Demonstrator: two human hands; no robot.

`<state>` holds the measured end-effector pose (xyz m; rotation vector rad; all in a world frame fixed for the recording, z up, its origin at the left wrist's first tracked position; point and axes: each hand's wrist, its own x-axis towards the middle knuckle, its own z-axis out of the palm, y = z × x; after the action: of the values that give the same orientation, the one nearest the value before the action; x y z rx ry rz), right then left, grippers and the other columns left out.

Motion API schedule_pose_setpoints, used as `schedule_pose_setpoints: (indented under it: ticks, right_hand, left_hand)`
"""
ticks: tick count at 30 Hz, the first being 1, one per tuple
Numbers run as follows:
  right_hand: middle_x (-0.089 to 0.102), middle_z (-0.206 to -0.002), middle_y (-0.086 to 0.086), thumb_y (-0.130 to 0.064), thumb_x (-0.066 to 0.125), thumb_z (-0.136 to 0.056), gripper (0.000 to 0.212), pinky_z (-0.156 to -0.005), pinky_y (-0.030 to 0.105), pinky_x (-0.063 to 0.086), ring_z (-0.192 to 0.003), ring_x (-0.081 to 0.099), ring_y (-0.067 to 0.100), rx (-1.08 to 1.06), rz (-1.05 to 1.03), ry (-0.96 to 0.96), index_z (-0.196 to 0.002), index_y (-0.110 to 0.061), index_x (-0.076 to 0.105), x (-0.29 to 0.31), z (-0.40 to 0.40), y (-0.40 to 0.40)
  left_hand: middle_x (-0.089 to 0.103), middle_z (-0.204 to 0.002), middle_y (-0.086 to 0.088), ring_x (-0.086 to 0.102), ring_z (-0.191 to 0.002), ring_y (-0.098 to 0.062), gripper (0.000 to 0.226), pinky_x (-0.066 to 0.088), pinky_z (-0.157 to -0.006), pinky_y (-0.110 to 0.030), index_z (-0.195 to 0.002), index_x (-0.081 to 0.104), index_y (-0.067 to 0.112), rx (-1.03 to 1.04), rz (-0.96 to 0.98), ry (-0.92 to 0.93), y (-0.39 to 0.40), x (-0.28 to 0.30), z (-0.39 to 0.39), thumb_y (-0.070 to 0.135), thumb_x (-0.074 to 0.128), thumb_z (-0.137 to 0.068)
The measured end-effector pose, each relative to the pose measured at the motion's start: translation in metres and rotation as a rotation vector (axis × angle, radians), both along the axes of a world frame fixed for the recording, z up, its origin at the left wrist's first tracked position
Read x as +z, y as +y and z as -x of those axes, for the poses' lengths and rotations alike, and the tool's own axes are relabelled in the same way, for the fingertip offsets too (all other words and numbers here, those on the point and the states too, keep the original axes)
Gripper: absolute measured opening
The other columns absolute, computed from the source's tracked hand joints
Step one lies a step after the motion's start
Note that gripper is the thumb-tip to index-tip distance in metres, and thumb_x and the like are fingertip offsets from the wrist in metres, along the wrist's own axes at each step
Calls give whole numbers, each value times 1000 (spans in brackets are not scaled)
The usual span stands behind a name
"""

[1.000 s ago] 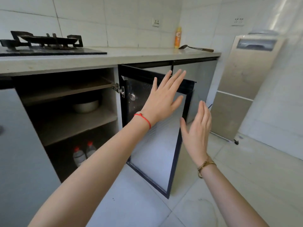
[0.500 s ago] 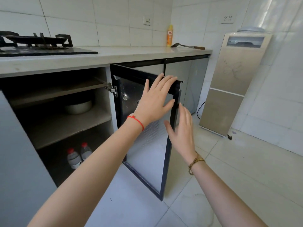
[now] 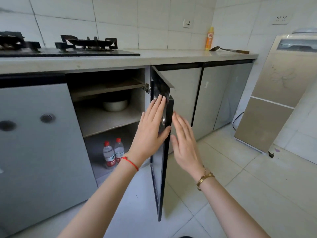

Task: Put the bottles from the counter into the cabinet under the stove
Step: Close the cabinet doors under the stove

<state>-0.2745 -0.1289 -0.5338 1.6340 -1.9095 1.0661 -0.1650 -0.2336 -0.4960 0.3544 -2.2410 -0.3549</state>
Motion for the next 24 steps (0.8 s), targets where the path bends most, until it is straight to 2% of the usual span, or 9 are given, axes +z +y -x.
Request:
schedule_pose_setpoints:
  ticks: [2, 5, 12, 17, 24]
  right_hand:
    - [12, -162, -8, -23, 29, -103, 53, -122, 27, 9, -149, 9, 13, 38, -35, 21, -153, -17, 16, 2, -13, -11]
    - [9, -162, -10, -24, 29, -103, 53, -122, 29, 9, -150, 6, 13, 137, -79, 58, -154, -20, 15, 7, -32, -30]
    - [6, -162, -13, -26, 28, -104, 52, -123, 32, 9, -150, -1, 10, 345, -117, 73, -154, -24, 13, 12, -65, -98]
    - [3, -163, -11, -27, 29, -103, 54, -122, 43, 11, -150, -4, 11, 457, -139, 75, -154, -24, 11, 6, -90, -163]
    - [-5, -162, -14, -30, 26, -103, 56, -123, 37, 5, -149, -9, 11, 449, -158, 81, -154, -28, 4, 4, -113, -234]
  left_hand:
    - [4, -164, 6, 3, -152, -14, 82, 24, -119, -52, -155, 7, 19, 48, -34, 28, -4, -11, -13, 21, 59, -92]
    - [11, -164, 2, 9, -151, -16, 76, 27, -117, -52, -155, 11, 15, 156, -77, 98, -15, -20, -31, 13, 56, -94]
    - [1, -163, 8, 2, -152, -16, 75, 21, -120, -52, -155, 6, 22, 488, -72, 105, -60, -33, -83, 13, 51, -97]
    - [-5, -164, 9, -6, -151, -12, 72, 15, -122, -51, -155, -1, 22, 645, -161, 65, -89, -55, -106, 17, 44, -100]
    - [-13, -163, 8, -12, -151, -17, 71, 10, -122, -53, -155, -8, 21, 793, -201, -65, -135, -79, -120, 24, 40, -102]
